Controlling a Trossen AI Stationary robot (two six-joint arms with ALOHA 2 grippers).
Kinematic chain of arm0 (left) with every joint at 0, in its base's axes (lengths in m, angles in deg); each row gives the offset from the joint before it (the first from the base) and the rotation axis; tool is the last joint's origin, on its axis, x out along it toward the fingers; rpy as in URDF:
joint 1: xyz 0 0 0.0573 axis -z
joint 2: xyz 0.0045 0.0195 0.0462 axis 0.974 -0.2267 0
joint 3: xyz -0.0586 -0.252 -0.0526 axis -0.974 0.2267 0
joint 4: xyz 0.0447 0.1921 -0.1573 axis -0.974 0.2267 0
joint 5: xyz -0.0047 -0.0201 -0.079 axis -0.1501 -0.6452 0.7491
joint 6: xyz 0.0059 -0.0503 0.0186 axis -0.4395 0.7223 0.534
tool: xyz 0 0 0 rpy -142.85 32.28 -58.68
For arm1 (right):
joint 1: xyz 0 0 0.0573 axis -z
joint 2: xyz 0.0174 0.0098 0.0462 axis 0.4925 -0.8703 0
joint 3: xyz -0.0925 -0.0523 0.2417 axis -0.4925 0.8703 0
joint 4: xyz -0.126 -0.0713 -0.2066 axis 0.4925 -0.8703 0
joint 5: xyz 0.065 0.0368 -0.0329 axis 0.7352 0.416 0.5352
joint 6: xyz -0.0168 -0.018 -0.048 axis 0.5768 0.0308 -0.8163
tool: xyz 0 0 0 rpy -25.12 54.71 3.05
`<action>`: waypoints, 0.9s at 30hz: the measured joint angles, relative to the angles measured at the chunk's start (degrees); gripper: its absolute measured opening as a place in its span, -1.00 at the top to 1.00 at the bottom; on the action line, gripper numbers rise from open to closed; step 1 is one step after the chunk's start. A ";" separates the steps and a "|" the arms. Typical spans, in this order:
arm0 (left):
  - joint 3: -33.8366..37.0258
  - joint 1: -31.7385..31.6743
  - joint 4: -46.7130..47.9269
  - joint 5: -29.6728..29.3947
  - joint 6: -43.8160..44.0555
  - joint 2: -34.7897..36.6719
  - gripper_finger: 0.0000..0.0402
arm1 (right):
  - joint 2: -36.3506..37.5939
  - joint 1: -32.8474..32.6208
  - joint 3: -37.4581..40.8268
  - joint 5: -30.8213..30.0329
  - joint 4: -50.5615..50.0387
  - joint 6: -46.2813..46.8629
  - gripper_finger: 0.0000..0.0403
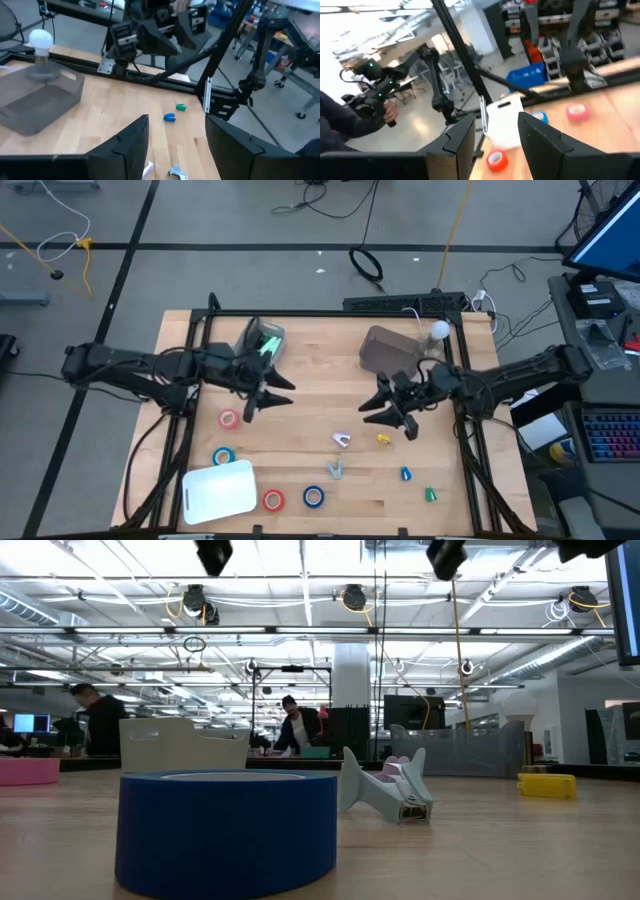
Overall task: Pick and place Stapler, Stapler remover, tape
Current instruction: Put the yellow stapler into the gray bin
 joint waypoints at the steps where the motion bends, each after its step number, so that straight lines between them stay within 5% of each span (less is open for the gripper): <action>1: 1.85 -0.02 -2.47 -0.01 0.31 0.93 0.01 | 0.44 -0.81 0.00 -0.98 -1.59 0.10 0.30; 5: 10.55 -0.12 -10.11 0.95 2.68 6.10 0.01 | 1.47 -3.55 0.00 -6.03 -5.47 0.97 0.30; 13: 23.73 -0.13 -17.01 1.01 7.73 16.35 0.01 | 1.46 -4.59 -0.02 -6.28 -14.95 8.75 0.30; 22: 27.81 -0.11 -17.45 1.47 9.43 21.20 0.01 | 1.37 -5.98 -0.02 -5.47 -32.07 23.29 0.30; 27: 27.86 -0.13 -17.47 1.50 9.01 21.26 0.01 | 1.38 -6.49 -0.02 -0.24 -40.38 35.23 0.30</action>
